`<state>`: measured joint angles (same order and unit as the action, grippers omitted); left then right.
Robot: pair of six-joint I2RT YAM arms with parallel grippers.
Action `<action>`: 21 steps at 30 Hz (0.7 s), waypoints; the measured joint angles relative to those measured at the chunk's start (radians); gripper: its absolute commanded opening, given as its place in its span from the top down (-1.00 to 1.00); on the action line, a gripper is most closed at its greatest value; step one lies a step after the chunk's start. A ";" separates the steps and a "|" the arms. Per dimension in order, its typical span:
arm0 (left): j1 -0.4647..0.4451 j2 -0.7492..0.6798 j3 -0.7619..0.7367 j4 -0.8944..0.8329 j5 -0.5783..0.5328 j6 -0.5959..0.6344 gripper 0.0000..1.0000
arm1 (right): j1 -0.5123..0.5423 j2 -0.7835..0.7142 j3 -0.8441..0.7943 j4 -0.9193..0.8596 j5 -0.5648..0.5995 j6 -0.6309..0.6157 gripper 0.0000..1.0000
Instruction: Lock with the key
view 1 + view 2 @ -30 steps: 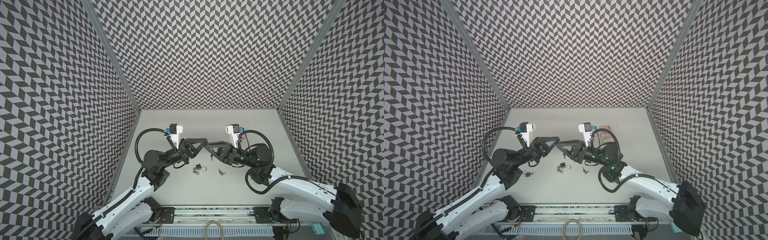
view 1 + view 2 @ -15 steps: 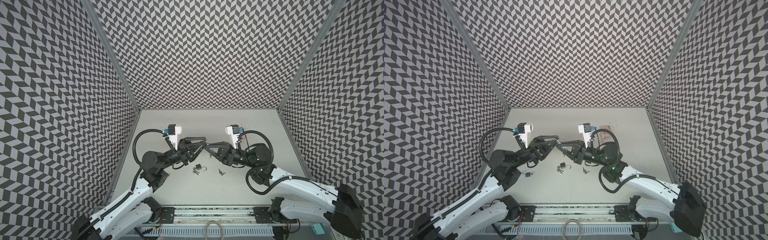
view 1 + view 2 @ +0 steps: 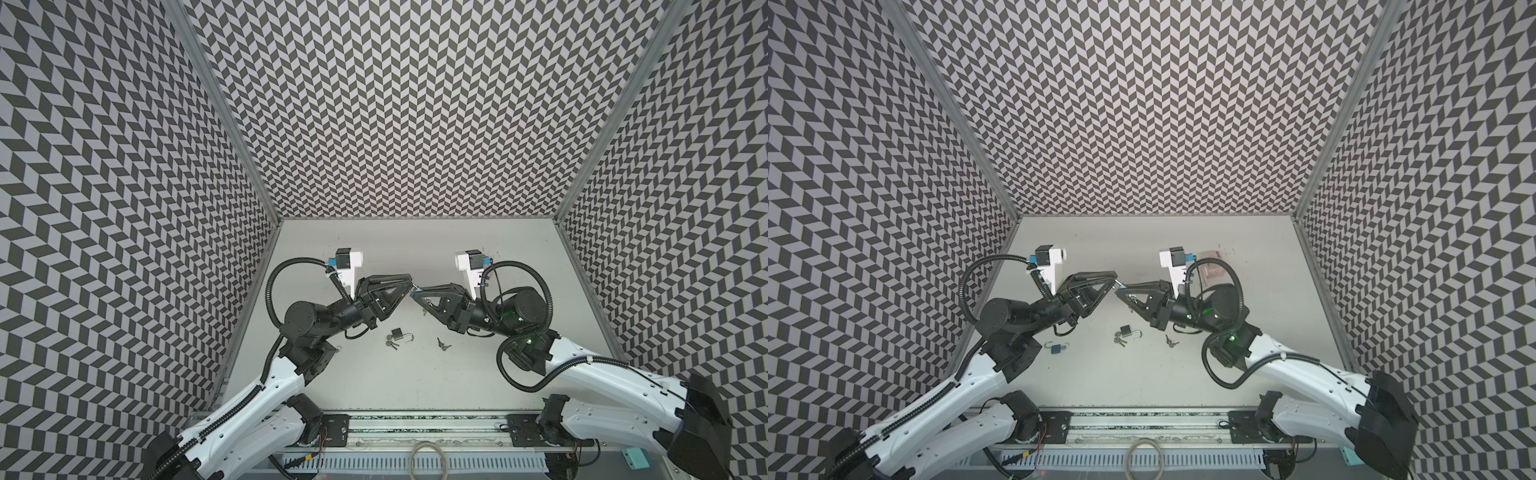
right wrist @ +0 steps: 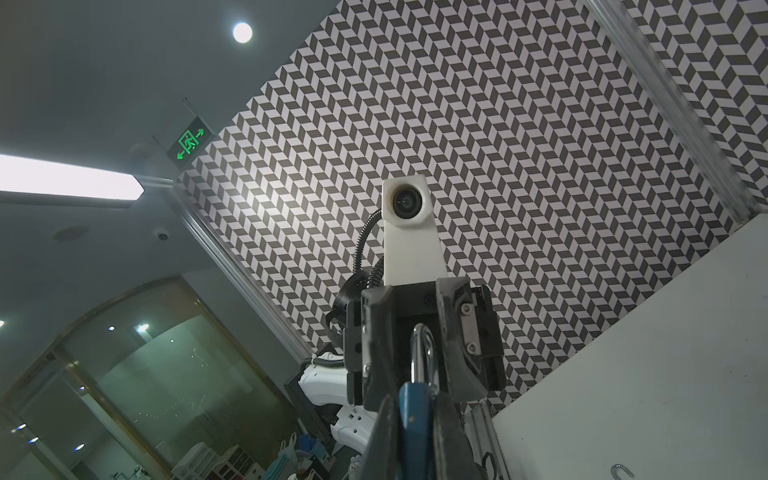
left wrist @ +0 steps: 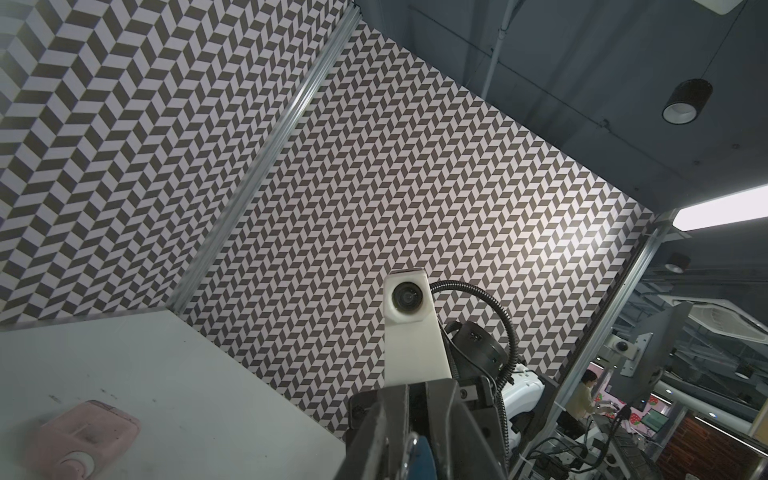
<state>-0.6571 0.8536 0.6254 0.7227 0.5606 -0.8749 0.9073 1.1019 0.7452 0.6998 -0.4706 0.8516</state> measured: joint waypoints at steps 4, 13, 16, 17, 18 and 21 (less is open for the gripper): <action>0.000 0.002 0.002 -0.014 -0.003 0.000 0.97 | 0.000 -0.003 0.000 -0.019 0.007 -0.023 1.00; 0.000 0.001 0.014 -0.039 -0.008 0.006 1.00 | 0.000 -0.018 0.033 -0.110 0.035 -0.128 1.00; 0.000 0.001 0.014 -0.047 -0.011 0.009 1.00 | 0.000 -0.023 0.051 -0.162 0.055 -0.192 1.00; 0.000 0.001 0.014 -0.048 -0.010 0.010 1.00 | 0.001 -0.027 0.051 -0.172 0.060 -0.209 1.00; 0.000 0.001 0.014 -0.051 -0.010 0.010 1.00 | 0.003 -0.030 0.051 -0.179 0.064 -0.221 1.00; 0.000 0.001 0.014 -0.052 -0.010 0.010 1.00 | 0.006 -0.032 0.051 -0.182 0.074 -0.241 1.00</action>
<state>-0.6567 0.8543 0.6399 0.6708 0.5510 -0.8646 0.9134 1.0698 0.7967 0.5175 -0.3965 0.6109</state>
